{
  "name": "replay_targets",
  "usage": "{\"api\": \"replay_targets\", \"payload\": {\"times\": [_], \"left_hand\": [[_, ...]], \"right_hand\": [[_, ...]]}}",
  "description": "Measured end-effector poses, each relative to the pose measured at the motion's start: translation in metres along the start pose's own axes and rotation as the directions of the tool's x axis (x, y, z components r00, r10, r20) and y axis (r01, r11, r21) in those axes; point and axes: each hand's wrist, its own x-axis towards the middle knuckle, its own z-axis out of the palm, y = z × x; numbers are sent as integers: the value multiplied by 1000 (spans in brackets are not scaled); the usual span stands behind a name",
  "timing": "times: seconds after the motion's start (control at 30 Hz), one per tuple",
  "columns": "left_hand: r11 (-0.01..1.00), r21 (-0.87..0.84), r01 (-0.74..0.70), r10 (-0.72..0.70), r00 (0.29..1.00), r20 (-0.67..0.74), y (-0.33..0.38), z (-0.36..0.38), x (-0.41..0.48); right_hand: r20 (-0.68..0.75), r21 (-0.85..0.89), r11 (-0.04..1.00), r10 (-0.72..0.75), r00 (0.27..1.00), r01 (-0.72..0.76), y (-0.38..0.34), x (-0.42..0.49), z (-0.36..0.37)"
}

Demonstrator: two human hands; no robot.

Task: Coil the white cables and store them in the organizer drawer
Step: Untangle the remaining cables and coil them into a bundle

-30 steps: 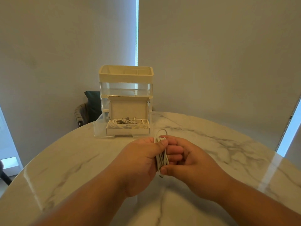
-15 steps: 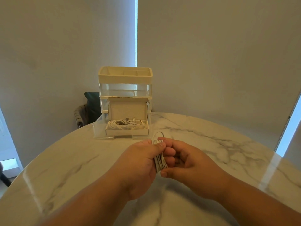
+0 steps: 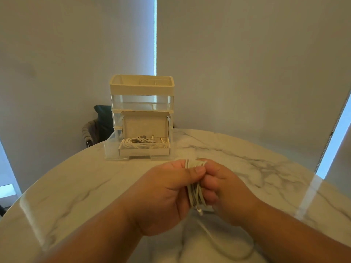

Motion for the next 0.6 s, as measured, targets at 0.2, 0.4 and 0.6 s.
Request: {"api": "replay_targets", "payload": {"times": [0.2, 0.4, 0.6], "left_hand": [[991, -52, -124, 108, 965, -238, 9, -3, 0], [950, -69, -303, 254, 885, -389, 21, -14, 1], [949, 0, -315, 269, 812, -518, 23, -34, 5]], "right_hand": [[-21, -149, 988, 27, 999, -30, 8, 3, 8], [20, -359, 930, 95, 995, -81, 10, -3, 17], [116, -801, 598, 91, 989, 38, 0, -8, 25]]}}
